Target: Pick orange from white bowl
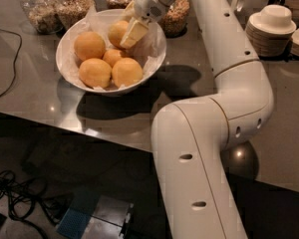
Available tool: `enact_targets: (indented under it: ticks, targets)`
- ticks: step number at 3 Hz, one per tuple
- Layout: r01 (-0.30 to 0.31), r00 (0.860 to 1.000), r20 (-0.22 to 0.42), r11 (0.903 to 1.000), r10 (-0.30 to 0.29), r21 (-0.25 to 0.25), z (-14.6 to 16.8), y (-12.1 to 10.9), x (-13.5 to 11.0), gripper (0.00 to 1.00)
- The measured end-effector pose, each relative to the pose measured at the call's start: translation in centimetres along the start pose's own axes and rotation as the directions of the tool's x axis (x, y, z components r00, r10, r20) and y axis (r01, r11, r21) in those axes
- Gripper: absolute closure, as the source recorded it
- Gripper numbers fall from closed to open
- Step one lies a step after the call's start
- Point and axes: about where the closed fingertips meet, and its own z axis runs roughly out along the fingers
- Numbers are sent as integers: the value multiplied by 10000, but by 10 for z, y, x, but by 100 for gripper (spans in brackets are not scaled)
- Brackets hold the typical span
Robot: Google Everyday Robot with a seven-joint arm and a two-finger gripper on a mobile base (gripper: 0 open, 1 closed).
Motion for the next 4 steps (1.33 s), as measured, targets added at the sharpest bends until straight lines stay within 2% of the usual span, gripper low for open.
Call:
enact_targets:
  ticks: [1, 2, 3, 4]
  targets:
    - [266, 9984, -506, 9991, -249, 317, -17, -3, 1, 100]
    - [551, 9983, -218, 9969, -539, 564, -36, -1, -8, 100]
    - [949, 9895, 979, 9887, -1065, 1164, -83, 10, -32, 100]
    - [1667, 9495, 2288, 9629, -2147, 2120, -149, 41, -73, 100]
